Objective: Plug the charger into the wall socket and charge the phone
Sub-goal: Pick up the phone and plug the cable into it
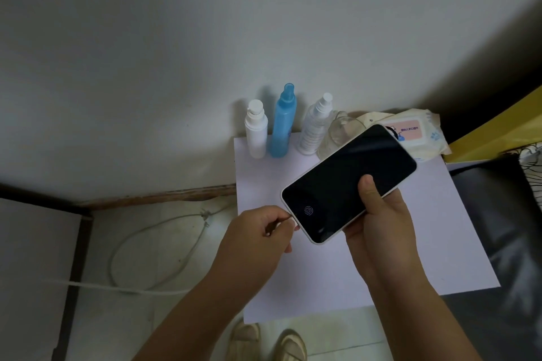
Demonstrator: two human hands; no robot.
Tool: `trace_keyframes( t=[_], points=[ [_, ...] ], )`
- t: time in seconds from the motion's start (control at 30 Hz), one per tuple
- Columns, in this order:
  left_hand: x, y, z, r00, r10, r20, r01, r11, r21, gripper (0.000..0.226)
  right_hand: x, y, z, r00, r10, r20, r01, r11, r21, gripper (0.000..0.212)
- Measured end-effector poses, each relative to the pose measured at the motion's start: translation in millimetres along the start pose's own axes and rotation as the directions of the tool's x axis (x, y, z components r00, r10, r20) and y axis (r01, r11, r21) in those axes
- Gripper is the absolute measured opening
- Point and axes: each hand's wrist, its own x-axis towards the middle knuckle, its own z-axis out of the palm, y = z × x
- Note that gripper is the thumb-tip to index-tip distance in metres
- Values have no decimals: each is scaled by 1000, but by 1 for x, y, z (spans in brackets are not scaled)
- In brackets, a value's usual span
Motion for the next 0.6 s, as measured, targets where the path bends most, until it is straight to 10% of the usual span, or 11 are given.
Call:
trace_keyframes(
  t=[0.6],
  points=[
    [2, -2, 7, 985, -4, 172, 24, 993, -115, 15, 5, -5, -10, 998, -31, 62, 32, 999, -8, 20]
  ],
)
